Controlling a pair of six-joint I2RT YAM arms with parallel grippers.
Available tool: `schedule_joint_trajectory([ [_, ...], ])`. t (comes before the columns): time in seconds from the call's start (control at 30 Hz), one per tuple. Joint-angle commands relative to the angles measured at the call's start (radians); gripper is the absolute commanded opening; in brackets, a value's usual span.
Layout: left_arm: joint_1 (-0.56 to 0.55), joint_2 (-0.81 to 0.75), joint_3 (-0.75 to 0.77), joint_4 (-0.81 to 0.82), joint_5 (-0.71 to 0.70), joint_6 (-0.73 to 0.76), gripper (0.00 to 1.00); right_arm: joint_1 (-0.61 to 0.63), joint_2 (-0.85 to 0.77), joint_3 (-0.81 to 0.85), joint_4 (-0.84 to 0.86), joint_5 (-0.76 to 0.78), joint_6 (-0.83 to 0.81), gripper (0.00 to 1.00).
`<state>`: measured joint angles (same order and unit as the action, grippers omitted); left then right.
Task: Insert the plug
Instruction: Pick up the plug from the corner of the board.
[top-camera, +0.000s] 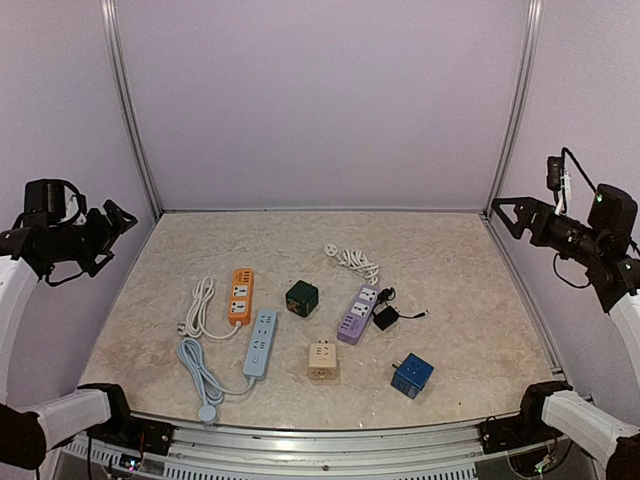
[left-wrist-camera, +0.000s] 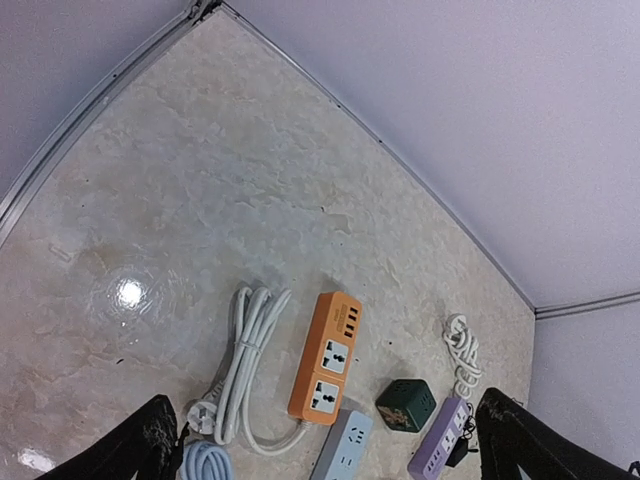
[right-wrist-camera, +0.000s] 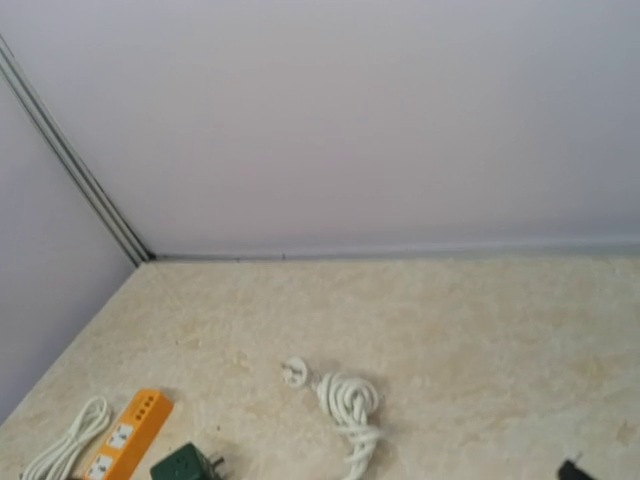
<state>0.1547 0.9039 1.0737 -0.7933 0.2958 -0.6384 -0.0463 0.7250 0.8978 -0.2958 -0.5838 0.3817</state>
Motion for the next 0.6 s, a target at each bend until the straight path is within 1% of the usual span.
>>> schedule_joint_trajectory([
  [0.0,0.047,0.004,-0.030,0.053,-0.004,-0.026,0.99,0.003,0.003,-0.015,-0.036,-0.037,-0.023,1.00],
  [0.07,0.064,-0.007,-0.079,0.107,0.043,-0.060,0.99,0.004,0.016,-0.014,-0.051,-0.033,-0.035,1.00],
  [0.1,0.065,-0.027,-0.113,0.161,0.055,-0.070,0.99,0.004,0.025,-0.014,-0.059,-0.030,-0.035,1.00],
  [0.17,0.065,-0.068,-0.177,0.231,0.052,-0.088,0.99,0.004,0.045,-0.013,-0.074,-0.022,-0.034,1.00],
  [0.23,0.063,-0.106,-0.203,0.259,0.085,-0.065,0.99,0.004,0.071,-0.012,-0.091,-0.018,-0.031,1.00],
  [0.3,0.035,-0.105,-0.177,0.236,0.101,-0.008,0.99,0.003,0.102,-0.005,-0.119,-0.011,-0.036,1.00],
  [0.4,-0.072,-0.034,-0.098,0.135,0.004,0.067,0.99,0.003,0.139,0.007,-0.154,-0.013,-0.068,1.00],
  [0.57,-0.215,0.092,-0.057,0.064,-0.071,0.068,0.99,0.010,0.169,0.034,-0.167,0.007,-0.080,1.00],
])
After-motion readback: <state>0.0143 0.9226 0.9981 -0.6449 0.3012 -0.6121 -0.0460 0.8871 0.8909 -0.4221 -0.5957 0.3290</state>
